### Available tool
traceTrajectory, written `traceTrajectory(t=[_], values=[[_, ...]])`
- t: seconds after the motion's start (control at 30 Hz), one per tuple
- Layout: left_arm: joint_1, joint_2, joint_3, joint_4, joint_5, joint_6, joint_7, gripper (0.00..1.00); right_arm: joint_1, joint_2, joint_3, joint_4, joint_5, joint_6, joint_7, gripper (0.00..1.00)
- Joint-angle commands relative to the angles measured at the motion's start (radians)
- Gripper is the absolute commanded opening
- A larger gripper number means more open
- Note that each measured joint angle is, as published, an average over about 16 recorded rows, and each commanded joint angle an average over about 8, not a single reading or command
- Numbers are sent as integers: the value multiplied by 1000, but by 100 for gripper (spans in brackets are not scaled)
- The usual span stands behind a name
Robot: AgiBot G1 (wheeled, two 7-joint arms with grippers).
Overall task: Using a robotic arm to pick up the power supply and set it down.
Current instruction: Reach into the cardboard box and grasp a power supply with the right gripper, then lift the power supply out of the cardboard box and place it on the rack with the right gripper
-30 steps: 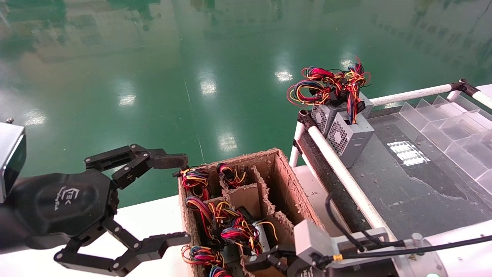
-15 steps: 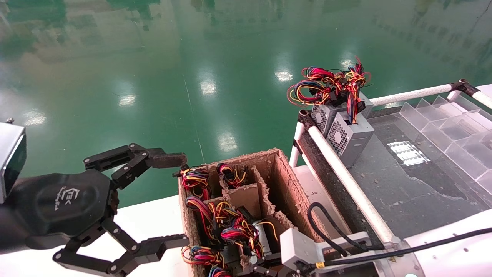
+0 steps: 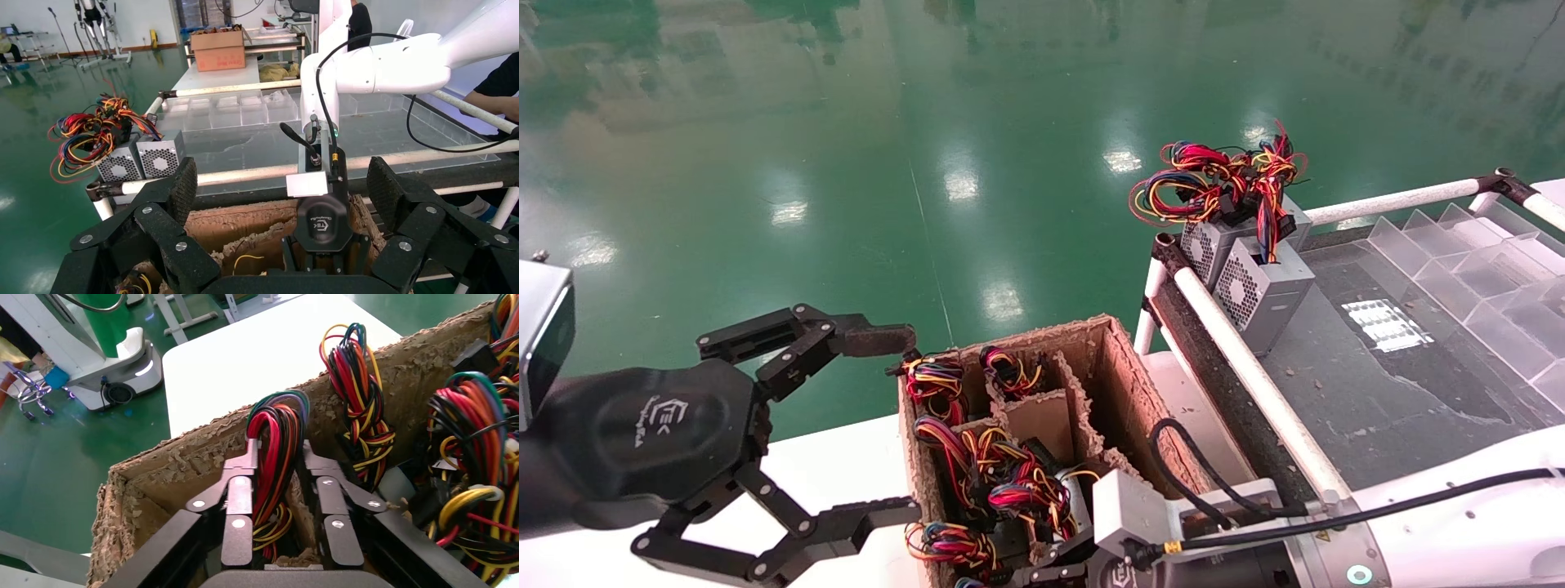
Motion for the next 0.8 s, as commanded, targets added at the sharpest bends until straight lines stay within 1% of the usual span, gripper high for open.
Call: traceTrajectory(t=[0.03, 0.23, 0.37, 0.47, 0.8], values=[[0, 0, 0, 0, 0, 0, 0, 100, -1, -6, -2, -3, -3, 3, -6, 0], [0, 0, 0, 0, 0, 0, 0, 100, -9, -9, 1, -6, -6, 15, -29, 0], [0, 0, 0, 0, 0, 0, 0, 100, -22, 2, 15, 8, 16, 18, -43, 0], [0, 0, 0, 0, 0, 0, 0, 100, -38, 19, 34, 28, 50, 14, -53, 0], [0, 0, 0, 0, 0, 0, 0, 100, -93, 103, 126, 100, 219, -24, -77, 0]])
